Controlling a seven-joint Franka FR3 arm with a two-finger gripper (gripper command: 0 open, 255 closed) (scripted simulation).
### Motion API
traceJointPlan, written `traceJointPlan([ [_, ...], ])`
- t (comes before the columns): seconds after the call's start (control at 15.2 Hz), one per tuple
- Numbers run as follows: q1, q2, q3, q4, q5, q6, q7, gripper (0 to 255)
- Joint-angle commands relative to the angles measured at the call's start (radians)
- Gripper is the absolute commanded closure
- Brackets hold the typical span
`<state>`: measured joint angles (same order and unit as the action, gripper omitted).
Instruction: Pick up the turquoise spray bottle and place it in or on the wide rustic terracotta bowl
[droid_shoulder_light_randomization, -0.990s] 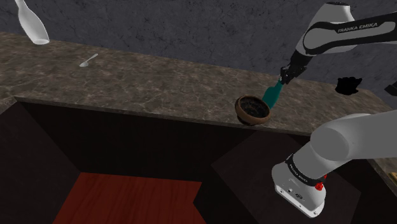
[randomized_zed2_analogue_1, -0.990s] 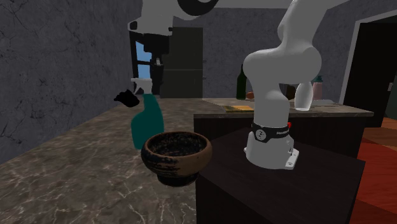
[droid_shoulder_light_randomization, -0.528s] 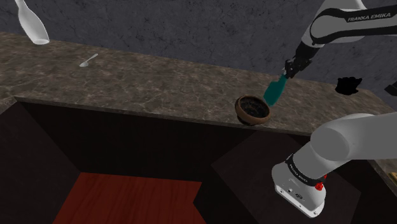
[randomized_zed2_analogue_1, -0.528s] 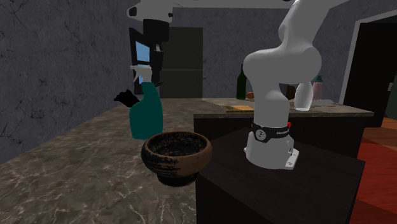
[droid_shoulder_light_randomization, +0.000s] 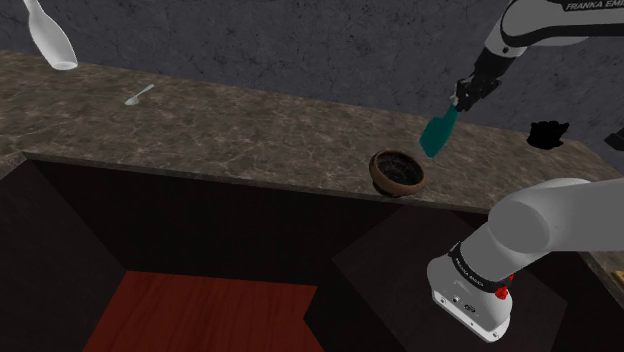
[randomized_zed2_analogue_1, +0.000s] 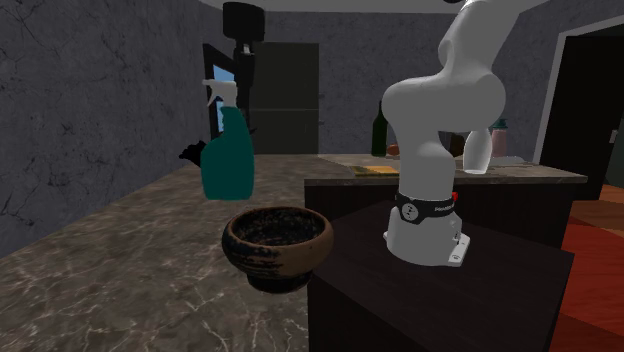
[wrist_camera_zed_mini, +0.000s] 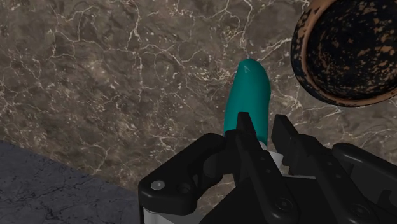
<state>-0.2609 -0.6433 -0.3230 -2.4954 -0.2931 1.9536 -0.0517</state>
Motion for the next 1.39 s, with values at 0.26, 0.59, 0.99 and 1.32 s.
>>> traceJointPlan([
  [0.26,0.006,-0.006,0.014,0.075,0.014,-0.081,-0.008,255],
  [0.59,0.01,-0.005,0.025,0.142,0.025,-0.146,-0.015,255],
  [0.99,0.023,-0.029,0.074,0.197,0.049,-0.234,0.017,255],
  [1.32,0.051,-0.078,0.178,0.236,0.101,-0.34,0.11,255],
])
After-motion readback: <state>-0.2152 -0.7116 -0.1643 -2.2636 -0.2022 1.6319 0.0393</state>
